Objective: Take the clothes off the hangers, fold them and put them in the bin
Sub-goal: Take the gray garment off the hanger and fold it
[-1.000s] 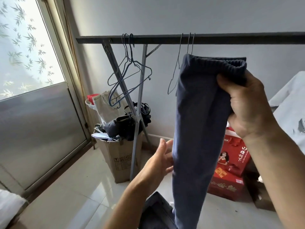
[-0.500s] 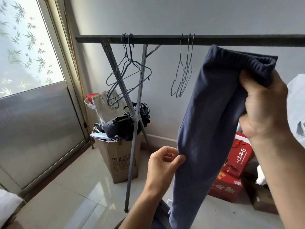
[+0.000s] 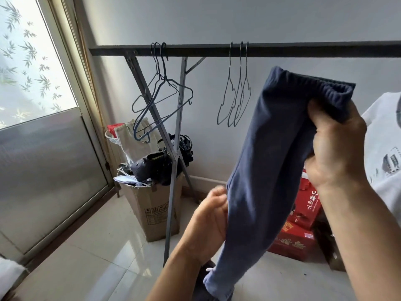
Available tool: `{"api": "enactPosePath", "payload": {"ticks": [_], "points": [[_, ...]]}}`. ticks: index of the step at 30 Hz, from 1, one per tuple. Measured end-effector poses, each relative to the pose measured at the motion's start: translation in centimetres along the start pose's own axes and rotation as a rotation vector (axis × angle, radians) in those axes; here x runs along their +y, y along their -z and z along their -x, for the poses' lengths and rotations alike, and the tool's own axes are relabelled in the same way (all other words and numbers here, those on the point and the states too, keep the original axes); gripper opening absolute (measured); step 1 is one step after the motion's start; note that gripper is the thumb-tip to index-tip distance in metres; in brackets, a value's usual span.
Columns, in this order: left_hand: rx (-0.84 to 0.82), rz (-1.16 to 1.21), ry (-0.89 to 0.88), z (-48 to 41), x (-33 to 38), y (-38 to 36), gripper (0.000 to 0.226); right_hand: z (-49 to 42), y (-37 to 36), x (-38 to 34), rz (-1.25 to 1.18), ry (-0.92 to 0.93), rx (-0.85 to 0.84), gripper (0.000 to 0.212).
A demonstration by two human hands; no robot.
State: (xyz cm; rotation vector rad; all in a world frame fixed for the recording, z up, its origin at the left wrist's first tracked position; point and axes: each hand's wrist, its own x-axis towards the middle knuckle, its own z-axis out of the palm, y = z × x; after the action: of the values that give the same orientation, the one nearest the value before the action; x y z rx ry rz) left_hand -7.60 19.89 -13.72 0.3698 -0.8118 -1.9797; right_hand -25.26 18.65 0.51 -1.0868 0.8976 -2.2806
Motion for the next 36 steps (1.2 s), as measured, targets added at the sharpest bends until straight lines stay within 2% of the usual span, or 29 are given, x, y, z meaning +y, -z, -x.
{"api": "enactPosePath", "payload": {"ticks": [2,4,7,13,15,16,17,20,22,26,28,30,33,36], "points": [[-0.011,0.267,-0.063,-0.2,0.9,-0.4,0.064,0.1,0.2,0.0,0.001,-0.014,-0.033,0.013],[0.092,0.235,-0.122,-0.6,1.8,-0.5,0.074,-0.1,0.5,-0.1,0.02,-0.011,-0.059,0.012],[0.208,-0.148,-0.195,-0.6,3.0,-0.4,0.059,-0.3,1.1,-0.3,0.036,-0.017,-0.06,0.013],[0.292,-1.191,-0.395,0.1,5.7,0.0,0.021,-0.5,1.7,-0.8,0.137,-0.019,-0.072,0.02],[0.344,-1.403,-0.445,0.0,6.4,0.5,0.009,-0.8,1.9,-1.3,0.202,-0.045,-0.108,0.022],[0.338,-1.435,-0.45,0.0,6.7,0.5,0.004,-1.0,2.0,-1.7,0.237,-0.073,-0.115,0.022],[0.294,-1.391,-0.427,0.1,7.1,0.5,0.006,-1.3,2.1,-1.8,0.269,-0.098,-0.108,0.02],[0.135,-1.052,-0.264,0.4,7.3,-0.3,0.024,-2.4,2.0,-2.0,0.323,-0.19,-0.021,0.02],[0.112,-0.846,-0.201,0.3,7.1,-0.7,0.039,-3.1,1.7,-1.7,0.321,-0.241,0.029,0.023],[0.161,-0.577,-0.164,0.3,6.4,-1.7,0.027,-4.2,2.2,-0.6,0.215,-0.486,-0.018,0.015],[0.163,-0.465,-0.12,0.5,6.1,-2.2,0.027,-4.1,2.9,0.0,0.091,-0.67,-0.095,0.013],[0.176,-0.351,-0.093,0.6,5.8,-2.2,0.028,-3.4,3.4,0.7,-0.074,-0.776,-0.172,0.014],[0.154,-0.163,-0.066,0.4,5.5,-2.6,0.04,-1.6,4.3,2.5,-0.381,-0.812,-0.148,0.028],[0.126,-0.061,-0.062,0.0,5.5,-3.1,0.045,1.6,4.7,4.2,-0.54,-0.836,-0.192,0.057]]}}
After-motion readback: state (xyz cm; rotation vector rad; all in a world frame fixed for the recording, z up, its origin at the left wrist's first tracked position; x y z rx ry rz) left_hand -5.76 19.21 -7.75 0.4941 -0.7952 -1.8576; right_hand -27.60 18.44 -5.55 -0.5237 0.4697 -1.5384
